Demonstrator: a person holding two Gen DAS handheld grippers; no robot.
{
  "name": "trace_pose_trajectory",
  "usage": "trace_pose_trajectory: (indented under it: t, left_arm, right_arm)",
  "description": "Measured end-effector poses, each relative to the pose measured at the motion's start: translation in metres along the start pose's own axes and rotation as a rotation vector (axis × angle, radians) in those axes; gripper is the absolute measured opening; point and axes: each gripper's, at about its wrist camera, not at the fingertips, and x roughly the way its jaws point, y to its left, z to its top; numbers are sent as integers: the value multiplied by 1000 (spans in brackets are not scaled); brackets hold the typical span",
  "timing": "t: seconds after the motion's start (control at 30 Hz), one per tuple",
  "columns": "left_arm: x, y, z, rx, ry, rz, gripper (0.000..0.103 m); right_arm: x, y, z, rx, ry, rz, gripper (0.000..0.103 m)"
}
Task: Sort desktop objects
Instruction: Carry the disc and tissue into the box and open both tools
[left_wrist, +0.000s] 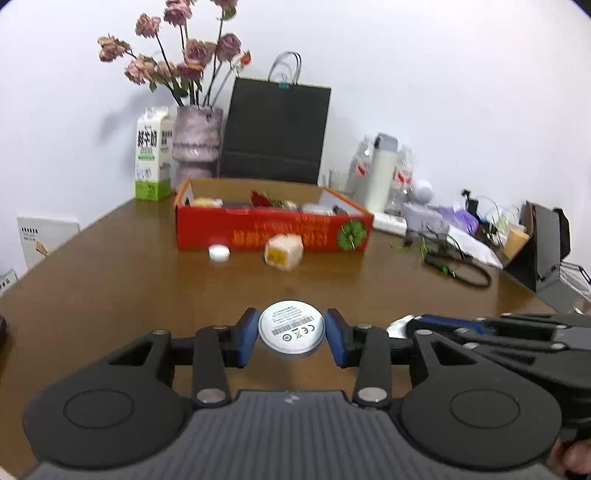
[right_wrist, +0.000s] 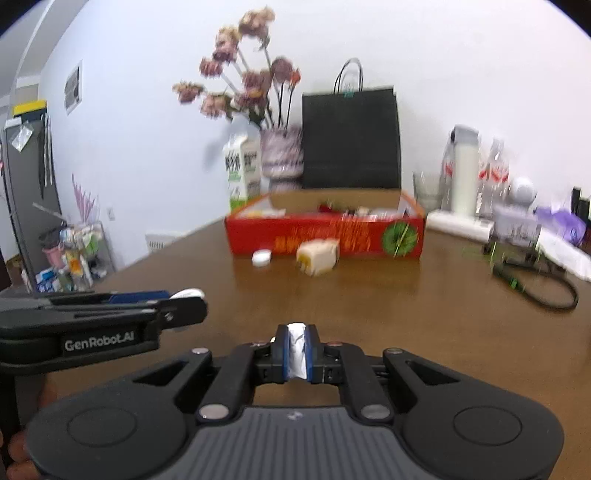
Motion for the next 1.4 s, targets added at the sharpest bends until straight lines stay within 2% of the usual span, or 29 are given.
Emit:
trace_pose_trajectory:
  t: [0.13, 0.23, 0.3, 0.37, 0.43, 0.5, 0.57, 0.63, 0.67, 0.8, 0.93, 1.0, 1.03, 1.07, 1.1, 1.13, 1.2, 1.27, 1.33, 1.4]
  left_arm:
    - [17, 10, 34, -16, -33, -5, 40]
    - [35, 16, 70, -46, -53, -17, 40]
    - [54, 19, 99, -63, -65, -34, 40]
    - [82, 21, 130, -51, -70, -11, 40]
    - [117, 25, 156, -63, -25, -29, 40]
    - [163, 29, 180, -104, 40, -31, 40]
    - [208, 33, 196, -128, 70, 30, 40]
    - [254, 35, 203, -137, 134, 47, 40]
    - [273, 36, 203, -147, 169, 74, 40]
    - [332, 30, 191, -106, 307, 91, 40]
    - [360, 17, 170, -32, 375, 99, 42]
    - [366, 18, 163, -28, 387, 107, 44]
    - [368, 19, 162, -21, 389, 106, 50]
    - [369, 21, 161, -19, 390, 99, 56]
    - [369, 24, 163, -21, 388, 81, 73]
    - [367, 26, 164, -20, 380, 61, 83]
    - [360, 34, 167, -28, 359, 58, 87]
    - [360, 43, 170, -53, 372, 79, 89]
    - [358, 54, 172, -113, 399, 51, 89]
    - [355, 61, 175, -149, 428, 9, 89]
  right_arm:
    - [8, -18, 40, 8, -63, 20, 8]
    - [28, -32, 81, -2, -99, 22, 8]
    - [47, -42, 109, 1, -112, 39, 8]
    - [71, -49, 138, 2, -111, 47, 8]
    - [103, -56, 168, 1, -93, 53, 8]
    - [146, -65, 195, 17, -51, 50, 8]
    - [189, -76, 213, 6, -26, 17, 8]
    - [238, -91, 225, 3, 39, -16, 8]
    - [262, -99, 229, 22, 78, -18, 8]
    - [343, -122, 235, 70, 224, -28, 8]
    - [399, -134, 227, 155, 353, 8, 8]
    - [410, -131, 224, 138, 358, -17, 14]
    - [416, -129, 224, 128, 363, -30, 17]
    - [421, -129, 224, 132, 375, -39, 29]
    - [424, -129, 223, 140, 383, -39, 33]
    - [423, -130, 225, 143, 381, -35, 36]
    - [414, -132, 229, 146, 359, -40, 49]
    - [405, -136, 234, 151, 340, -56, 83]
    - [396, -141, 238, 152, 327, -77, 89]
    - [388, -147, 240, 175, 346, -83, 89]
